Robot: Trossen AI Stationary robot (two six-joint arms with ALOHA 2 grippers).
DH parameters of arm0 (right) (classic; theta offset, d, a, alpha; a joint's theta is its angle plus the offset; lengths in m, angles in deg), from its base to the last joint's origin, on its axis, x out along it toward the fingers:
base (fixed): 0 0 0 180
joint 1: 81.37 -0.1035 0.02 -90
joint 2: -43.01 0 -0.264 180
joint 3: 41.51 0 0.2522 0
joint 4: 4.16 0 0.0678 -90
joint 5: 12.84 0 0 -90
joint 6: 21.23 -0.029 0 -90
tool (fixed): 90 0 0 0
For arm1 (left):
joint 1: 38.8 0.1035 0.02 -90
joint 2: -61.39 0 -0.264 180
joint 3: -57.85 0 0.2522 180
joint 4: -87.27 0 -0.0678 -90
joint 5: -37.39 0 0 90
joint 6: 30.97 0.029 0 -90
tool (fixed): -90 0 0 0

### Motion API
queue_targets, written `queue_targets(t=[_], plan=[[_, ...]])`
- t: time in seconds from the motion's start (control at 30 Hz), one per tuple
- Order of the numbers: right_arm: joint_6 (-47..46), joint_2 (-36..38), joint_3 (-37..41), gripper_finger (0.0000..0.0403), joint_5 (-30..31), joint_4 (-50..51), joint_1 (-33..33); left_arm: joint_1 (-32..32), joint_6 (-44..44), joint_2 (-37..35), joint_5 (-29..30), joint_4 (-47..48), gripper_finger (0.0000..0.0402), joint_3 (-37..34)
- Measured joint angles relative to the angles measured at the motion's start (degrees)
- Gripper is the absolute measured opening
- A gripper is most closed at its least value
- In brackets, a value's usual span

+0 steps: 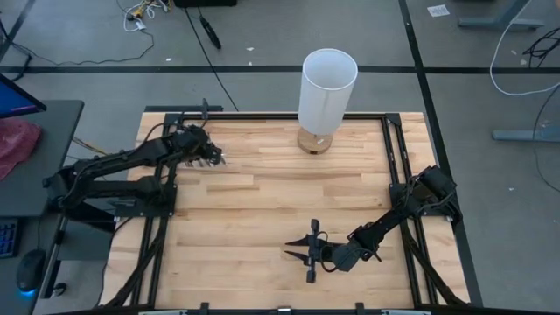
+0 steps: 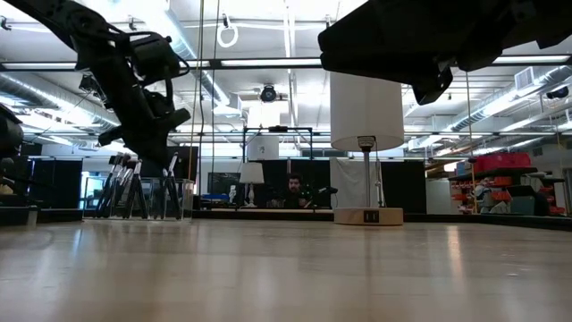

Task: Put items in baskets/containers
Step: Put the black liner brush into the transparent organizer, then return to Home Position

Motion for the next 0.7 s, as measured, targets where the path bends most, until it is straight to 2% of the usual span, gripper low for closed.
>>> queue_targets(t=[0.17,0.43,0.53,0.7], plan=[[0.0,0.0,0.0,0.0100,0.0,0.0,0.0,0.3,0.8,0.0,1.2,-1.1,0.0069,-0.1],[0.0,0.0,0.0,0.0100,0.0,0.0,0.0,0.3,4.5,0.0,3.8,-5.3,0.0148,0.1],[0.0,0.0,0.0,0.0100,0.0,0.0,0.0,0.3,6.4,-0.1,6.5,-5.1,0.0171,1.8],[0.0,0.0,0.0,0.0100,0.0,0.5,0.2,-0.2,9.0,-0.1,5.0,-4.0,0.0187,6.6]])
